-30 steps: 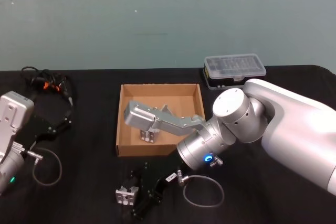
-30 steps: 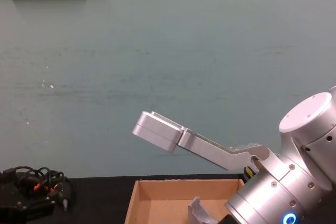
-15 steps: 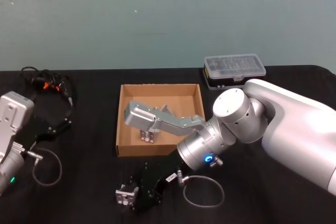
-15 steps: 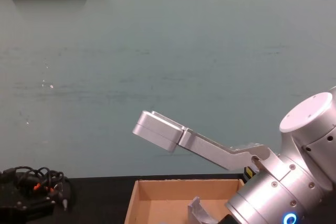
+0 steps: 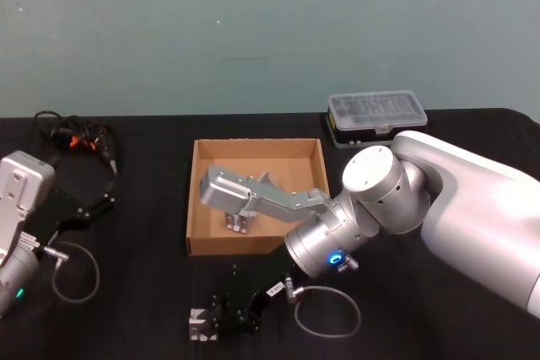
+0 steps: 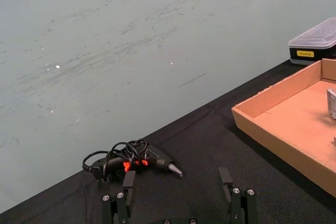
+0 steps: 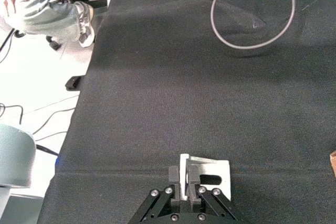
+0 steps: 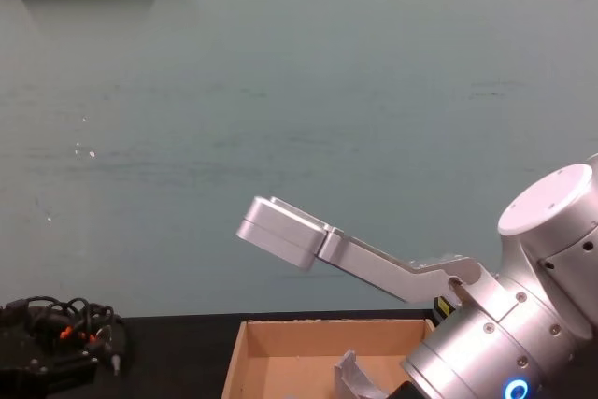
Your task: Use one hand to pick up the angle iron from the table and place it into the box.
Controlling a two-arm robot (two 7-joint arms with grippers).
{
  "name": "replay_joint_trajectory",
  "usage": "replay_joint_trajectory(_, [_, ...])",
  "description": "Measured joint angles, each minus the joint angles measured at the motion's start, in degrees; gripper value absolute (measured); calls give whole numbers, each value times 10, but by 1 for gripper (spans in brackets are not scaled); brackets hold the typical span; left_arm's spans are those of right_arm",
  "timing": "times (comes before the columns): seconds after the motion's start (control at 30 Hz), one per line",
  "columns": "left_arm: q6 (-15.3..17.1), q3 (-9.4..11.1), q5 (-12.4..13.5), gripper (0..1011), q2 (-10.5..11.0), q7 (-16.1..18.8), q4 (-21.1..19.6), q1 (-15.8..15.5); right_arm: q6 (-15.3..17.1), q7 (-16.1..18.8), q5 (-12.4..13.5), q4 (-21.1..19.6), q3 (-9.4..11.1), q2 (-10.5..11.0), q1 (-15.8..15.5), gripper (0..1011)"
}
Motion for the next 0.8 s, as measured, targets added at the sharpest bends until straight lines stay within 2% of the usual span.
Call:
replay_joint_trajectory(0.1, [0, 0, 0, 1000, 0, 0, 0, 0, 0, 0, 0, 0, 0, 0, 0, 82])
replay_joint_trajectory(0.53, [0, 0, 0, 1000, 0, 0, 0, 0, -1, 0, 0, 0, 0, 0, 0, 79])
replay_joint_trajectory(0.67, [0, 0, 0, 1000, 0, 0, 0, 0, -27, 3, 6, -13, 9, 8, -6, 79])
replay_joint_trajectory(0.8, [0, 0, 0, 1000, 0, 0, 0, 0, -40, 3, 16, -20, 20, 12, -10, 79])
